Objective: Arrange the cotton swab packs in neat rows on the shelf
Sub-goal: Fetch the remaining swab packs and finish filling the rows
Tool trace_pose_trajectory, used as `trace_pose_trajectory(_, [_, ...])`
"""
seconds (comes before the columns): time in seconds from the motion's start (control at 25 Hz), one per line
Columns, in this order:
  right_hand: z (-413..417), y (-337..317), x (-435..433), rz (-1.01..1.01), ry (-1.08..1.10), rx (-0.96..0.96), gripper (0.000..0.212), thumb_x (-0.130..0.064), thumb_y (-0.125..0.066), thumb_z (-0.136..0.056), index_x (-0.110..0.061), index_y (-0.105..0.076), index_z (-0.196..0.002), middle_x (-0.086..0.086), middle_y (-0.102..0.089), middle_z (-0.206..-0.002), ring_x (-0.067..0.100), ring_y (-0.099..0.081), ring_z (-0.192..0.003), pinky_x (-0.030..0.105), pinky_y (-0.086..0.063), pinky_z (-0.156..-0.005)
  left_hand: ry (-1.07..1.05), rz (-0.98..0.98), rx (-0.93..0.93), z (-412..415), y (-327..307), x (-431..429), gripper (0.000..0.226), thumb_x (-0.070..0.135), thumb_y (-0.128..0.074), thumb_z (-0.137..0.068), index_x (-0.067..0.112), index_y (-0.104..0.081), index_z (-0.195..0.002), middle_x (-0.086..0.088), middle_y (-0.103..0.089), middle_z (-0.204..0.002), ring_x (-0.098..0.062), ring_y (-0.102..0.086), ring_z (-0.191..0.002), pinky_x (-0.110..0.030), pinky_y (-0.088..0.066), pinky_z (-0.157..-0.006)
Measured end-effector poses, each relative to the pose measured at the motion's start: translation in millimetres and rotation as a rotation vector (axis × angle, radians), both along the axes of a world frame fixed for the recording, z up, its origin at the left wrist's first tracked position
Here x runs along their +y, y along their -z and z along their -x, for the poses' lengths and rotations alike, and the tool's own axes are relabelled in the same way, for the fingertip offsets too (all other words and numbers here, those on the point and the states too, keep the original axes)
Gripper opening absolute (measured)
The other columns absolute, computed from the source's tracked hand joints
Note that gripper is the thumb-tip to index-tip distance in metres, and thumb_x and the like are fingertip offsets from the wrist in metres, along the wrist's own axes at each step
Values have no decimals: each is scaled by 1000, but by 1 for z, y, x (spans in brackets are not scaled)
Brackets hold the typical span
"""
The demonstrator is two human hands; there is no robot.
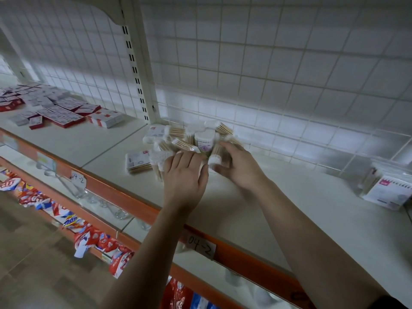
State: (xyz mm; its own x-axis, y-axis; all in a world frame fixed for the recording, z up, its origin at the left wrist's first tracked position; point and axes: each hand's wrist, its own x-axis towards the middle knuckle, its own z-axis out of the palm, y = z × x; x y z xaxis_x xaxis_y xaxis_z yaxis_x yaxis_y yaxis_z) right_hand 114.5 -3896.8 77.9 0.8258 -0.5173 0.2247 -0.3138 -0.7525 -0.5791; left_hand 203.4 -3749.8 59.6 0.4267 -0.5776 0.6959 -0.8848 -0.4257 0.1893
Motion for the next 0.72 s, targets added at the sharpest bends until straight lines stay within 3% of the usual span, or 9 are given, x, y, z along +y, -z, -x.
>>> trace_pose_trajectory(0.2, [-4,8,-2,-6,-95,-81,39,-19,-72,-80,-19,-61,-117,3,-58,-121,19,-52,-113,19,-36,-89,-38,64,-4,-6,-4,13,28,30,-50,-88,12,-64,-104,-6,-64,-102,-27,-57,-96,-36,-32,-87])
trace_pose_trajectory(0.4, [8,-4,3,-60,-75,-137,26,-12,-63,-85,-19,-62,-109,-2,-60,-117,11,-51,-105,-1,-29,-80,-97,8,18,-20,-12,18,31,32,-53,-85,13,-61,-108,-7,-61,-106,-30,-53,-101,-37,-28,-90])
trace_pose_trajectory(0.48, [15,-11,7,-109,-20,-157,22,-16,-60,-86,-25,-60,-106,-3,-60,-112,11,-52,-96,4,-33,-74,-105,-33,11,-22,-12,16,31,31,-57,-84,13,-60,-108,-7,-61,-106,-31,-52,-103,-38,-27,-91])
trace_pose_trajectory(0.56, [24,-19,10,-165,41,-155,19,-27,-63,-85,-29,-59,-103,-7,-59,-107,11,-54,-90,17,-38,-72,-120,-63,28,-23,-11,16,30,29,-63,-83,14,-60,-109,-7,-60,-108,-31,-51,-105,-39,-26,-93])
trace_pose_trajectory(0.72, [41,-32,12,-172,70,-80,41,-38,-76,-72,-29,-56,-106,-7,-55,-111,11,-51,-96,23,-38,-73,-137,-76,48,-21,-6,18,32,29,-65,-81,15,-61,-109,-8,-61,-112,-32,-52,-110,-44,-28,-100])
